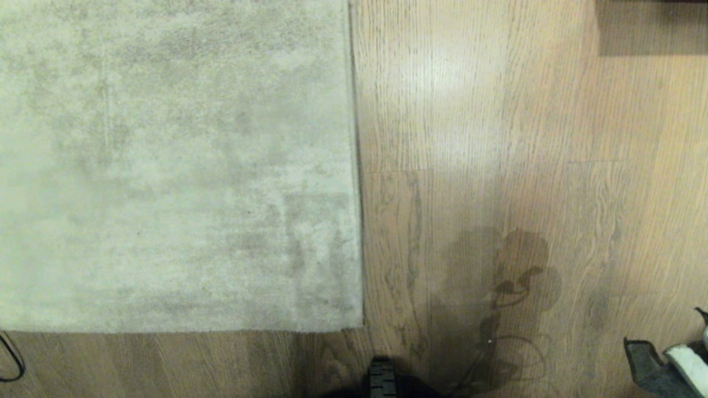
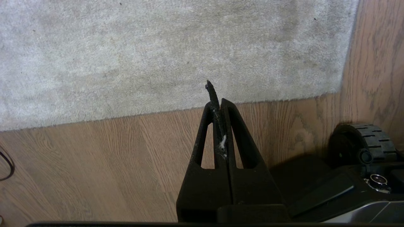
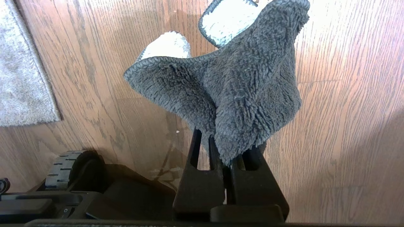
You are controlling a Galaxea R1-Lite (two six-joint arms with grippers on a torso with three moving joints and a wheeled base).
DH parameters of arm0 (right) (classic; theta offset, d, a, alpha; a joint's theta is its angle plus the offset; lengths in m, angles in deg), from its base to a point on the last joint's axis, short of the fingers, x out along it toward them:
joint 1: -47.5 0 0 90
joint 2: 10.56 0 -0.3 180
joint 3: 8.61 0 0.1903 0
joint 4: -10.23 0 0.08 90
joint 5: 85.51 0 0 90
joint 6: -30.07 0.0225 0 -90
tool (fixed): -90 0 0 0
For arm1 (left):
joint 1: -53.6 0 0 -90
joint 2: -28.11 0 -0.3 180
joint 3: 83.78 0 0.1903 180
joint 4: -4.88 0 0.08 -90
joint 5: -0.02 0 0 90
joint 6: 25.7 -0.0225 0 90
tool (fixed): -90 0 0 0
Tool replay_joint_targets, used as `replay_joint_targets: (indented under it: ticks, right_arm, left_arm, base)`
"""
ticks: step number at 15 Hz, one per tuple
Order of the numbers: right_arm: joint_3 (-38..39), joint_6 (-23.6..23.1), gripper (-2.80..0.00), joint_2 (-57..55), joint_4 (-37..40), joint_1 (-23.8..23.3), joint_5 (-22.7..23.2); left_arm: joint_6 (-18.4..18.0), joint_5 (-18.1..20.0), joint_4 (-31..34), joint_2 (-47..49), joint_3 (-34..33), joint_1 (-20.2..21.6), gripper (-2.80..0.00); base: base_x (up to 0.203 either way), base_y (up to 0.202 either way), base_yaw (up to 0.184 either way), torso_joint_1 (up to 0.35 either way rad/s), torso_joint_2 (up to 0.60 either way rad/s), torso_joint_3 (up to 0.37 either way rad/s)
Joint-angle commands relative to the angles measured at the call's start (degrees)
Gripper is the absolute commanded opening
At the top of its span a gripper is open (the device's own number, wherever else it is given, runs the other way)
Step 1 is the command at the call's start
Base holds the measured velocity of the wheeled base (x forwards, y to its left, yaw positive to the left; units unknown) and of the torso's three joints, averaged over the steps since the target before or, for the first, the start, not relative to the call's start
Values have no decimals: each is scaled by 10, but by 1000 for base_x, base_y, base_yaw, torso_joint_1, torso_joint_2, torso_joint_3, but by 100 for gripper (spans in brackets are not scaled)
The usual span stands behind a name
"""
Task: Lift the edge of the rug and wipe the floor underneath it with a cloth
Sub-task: Put down the rag
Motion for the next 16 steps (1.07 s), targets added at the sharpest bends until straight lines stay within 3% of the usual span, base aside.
replay_joint_targets:
  ticks: [1,16]
  right_arm:
    - [0,0,-280,-1,0,0,0]
    - [0,0,-280,-1,0,0,0]
  left_arm:
    - [0,0,0,0,0,0,-280]
    - [13,-4,0,0,0,0,-280]
  base:
    - [0,0,0,0,0,0]
    - [0,0,0,0,0,0]
